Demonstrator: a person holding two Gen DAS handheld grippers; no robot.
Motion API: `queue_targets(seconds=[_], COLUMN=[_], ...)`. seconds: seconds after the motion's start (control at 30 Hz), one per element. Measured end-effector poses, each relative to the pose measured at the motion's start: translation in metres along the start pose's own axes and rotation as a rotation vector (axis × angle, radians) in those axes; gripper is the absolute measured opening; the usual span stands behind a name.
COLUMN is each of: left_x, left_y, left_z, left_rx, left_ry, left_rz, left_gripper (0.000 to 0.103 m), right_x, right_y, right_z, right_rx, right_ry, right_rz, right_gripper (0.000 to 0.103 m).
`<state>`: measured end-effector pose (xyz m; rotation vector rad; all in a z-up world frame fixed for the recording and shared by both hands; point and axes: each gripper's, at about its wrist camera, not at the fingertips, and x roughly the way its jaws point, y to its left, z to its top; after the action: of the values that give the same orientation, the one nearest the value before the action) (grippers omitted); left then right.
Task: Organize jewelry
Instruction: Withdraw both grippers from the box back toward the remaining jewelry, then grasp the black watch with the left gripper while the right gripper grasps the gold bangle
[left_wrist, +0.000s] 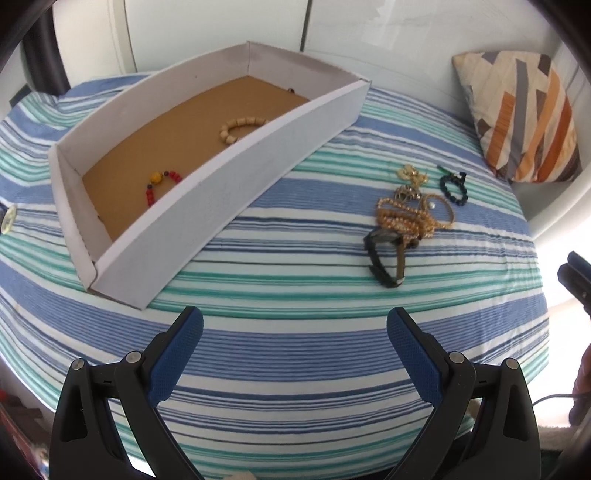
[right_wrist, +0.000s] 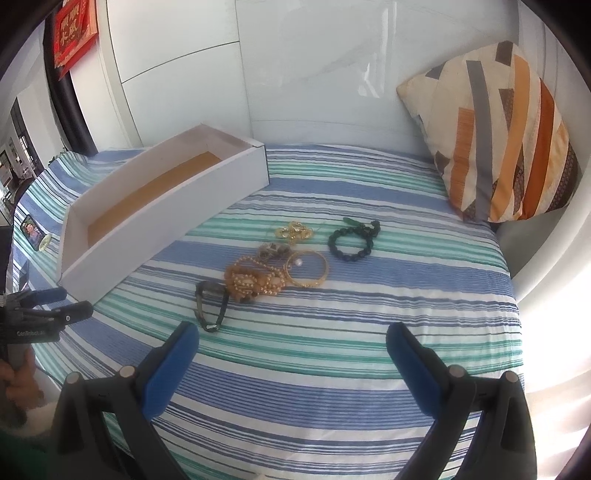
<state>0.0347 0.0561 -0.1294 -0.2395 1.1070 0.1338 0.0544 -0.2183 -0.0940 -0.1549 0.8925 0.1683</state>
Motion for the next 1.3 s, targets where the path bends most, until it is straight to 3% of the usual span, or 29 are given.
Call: queue_targets(seconds=[0.33,0.63,0.93,1.3], left_x=[0.03,0.084,0.125,0.158], left_y=[-0.037,-0.063,-0.069,-0.075], left_z=[0.023,0.044,0.052,0.055], left_rx=[0.109,0.099,0.091,0.106], left_ry=[0.037,0.141,0.183,0.212], left_rz=[-0.055,-0.117,-0.061,0.026], left_gripper=[0.1,0.099,0.095,0.086], right_x=[0.009,0.031,0.047,0.112], right_y=[-0.011,-0.022,-0.028,-0.061], right_z=[-0.007,-0.011,-0.002,0.026], right_rx=[0.034,0.063,0.061,0.109], right_ry=[0.025,0.089,0.096,0.107], right_rz=[-0.026,-0.049,-0.053,-0.077], right_gripper=[0.103,0.103,0.103,0.103])
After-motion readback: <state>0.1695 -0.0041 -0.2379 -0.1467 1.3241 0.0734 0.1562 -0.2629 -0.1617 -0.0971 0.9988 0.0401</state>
